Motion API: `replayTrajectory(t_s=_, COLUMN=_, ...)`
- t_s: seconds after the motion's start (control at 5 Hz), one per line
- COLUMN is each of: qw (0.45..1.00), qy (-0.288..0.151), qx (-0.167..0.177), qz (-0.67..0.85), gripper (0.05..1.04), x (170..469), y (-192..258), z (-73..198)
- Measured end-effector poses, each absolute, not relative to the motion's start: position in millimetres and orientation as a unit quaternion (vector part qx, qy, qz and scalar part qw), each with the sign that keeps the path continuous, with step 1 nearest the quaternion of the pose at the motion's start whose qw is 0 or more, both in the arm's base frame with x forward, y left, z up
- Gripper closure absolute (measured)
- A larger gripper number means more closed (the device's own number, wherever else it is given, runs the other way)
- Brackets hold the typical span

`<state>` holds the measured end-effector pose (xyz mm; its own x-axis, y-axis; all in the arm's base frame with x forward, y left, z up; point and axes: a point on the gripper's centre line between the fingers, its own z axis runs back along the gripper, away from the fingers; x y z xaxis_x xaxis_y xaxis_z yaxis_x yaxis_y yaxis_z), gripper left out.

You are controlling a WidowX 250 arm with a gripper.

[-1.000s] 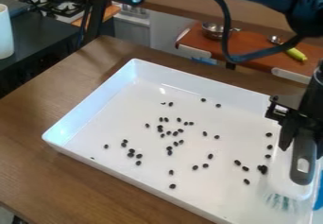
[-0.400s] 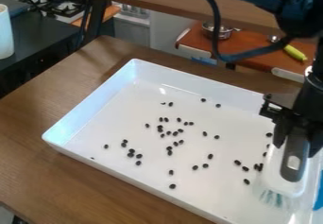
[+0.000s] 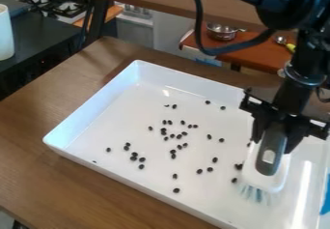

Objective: Sweep into pile

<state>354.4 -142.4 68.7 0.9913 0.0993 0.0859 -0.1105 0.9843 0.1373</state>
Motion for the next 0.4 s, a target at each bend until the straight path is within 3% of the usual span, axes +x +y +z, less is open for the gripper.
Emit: replayTrajectory(t_s=0.4, qw=0.986, qy=-0.065, qx=0.146, qz=0.043, gripper=0.586, x=350.5, y=-111.9, z=66.8)
